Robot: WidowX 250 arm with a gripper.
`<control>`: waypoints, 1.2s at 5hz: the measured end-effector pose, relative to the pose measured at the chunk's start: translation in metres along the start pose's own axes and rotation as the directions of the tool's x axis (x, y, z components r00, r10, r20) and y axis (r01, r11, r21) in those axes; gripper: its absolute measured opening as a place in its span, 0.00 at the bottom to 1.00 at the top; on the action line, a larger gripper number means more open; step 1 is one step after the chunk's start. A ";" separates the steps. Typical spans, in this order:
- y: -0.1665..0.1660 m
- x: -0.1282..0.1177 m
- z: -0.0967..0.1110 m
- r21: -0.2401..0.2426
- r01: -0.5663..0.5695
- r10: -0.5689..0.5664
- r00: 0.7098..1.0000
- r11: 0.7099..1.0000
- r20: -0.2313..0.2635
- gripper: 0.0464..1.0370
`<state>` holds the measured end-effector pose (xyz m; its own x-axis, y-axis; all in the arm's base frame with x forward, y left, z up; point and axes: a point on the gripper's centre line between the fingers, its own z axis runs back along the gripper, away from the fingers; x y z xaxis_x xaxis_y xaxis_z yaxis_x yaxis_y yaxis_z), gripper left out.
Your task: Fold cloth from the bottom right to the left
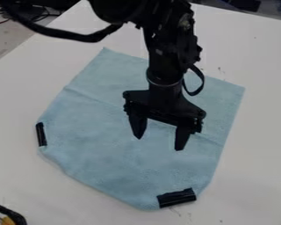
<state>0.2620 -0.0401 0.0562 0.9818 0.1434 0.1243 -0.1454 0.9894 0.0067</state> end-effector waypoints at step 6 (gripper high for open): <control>-0.058 -0.060 -0.037 -0.027 -0.091 0.089 0.992 0.995 -0.089 0.96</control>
<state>0.2156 -0.1052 0.0113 0.9720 0.2322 0.0355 -0.2312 0.9724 -0.0316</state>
